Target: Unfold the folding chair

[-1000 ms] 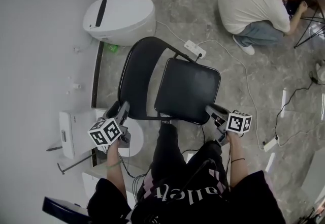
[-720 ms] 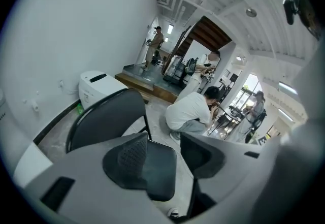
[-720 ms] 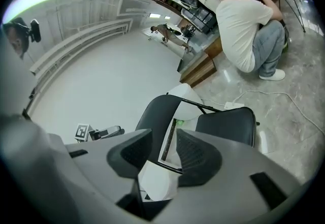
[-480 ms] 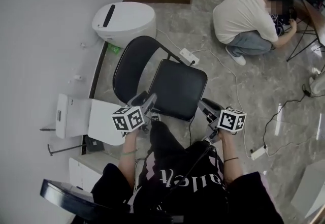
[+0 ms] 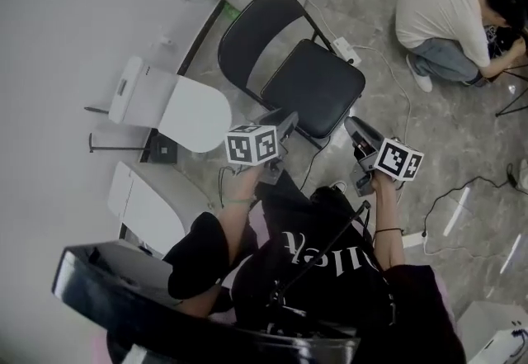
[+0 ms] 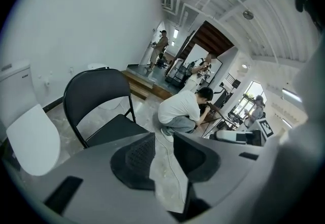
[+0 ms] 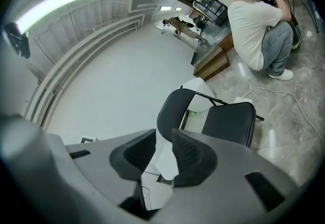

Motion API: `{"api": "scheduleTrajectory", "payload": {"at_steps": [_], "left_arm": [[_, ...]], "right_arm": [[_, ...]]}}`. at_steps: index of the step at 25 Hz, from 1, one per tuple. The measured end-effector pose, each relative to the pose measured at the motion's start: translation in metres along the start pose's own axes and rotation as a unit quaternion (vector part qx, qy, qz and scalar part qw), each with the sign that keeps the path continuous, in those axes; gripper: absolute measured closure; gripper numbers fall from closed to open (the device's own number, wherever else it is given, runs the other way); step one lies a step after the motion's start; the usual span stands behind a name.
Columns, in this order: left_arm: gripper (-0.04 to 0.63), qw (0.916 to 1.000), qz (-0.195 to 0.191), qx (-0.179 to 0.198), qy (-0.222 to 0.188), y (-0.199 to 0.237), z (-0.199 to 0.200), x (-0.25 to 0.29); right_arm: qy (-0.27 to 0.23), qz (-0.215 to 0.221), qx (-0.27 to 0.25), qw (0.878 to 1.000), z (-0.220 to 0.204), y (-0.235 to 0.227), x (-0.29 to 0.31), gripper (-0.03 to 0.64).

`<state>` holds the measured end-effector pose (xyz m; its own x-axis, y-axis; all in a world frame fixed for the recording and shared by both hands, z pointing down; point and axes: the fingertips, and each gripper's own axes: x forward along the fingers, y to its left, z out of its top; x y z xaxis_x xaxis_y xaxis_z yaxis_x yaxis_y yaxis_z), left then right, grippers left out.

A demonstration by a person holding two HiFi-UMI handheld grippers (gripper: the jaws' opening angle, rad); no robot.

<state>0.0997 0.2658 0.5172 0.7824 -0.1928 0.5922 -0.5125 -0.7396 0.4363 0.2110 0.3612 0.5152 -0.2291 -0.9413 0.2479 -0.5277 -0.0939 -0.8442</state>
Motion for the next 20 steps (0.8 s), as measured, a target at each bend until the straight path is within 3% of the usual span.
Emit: {"api": "scheduleTrajectory", "payload": {"at_steps": [5,11,15,20], "left_arm": [[0.574,0.9999,0.011,0.002,-0.011,0.008,-0.004,-0.026],[0.592,0.9995,-0.024,0.010,-0.019,0.037,-0.004,-0.069],[0.592,0.9982,-0.057,0.009,-0.017,0.085,-0.003,-0.107],[0.592,0.9934,-0.113,0.015,0.009,0.160,-0.002,-0.161]], "right_arm": [[0.014,0.003,-0.009,1.000,-0.023,0.023,0.006,0.518],[0.018,0.000,-0.023,1.000,-0.057,0.066,0.043,0.535],[-0.001,-0.010,-0.023,1.000,-0.089,0.101,0.088,0.546],[-0.064,-0.037,-0.010,0.997,-0.131,0.149,0.144,0.563]]}}
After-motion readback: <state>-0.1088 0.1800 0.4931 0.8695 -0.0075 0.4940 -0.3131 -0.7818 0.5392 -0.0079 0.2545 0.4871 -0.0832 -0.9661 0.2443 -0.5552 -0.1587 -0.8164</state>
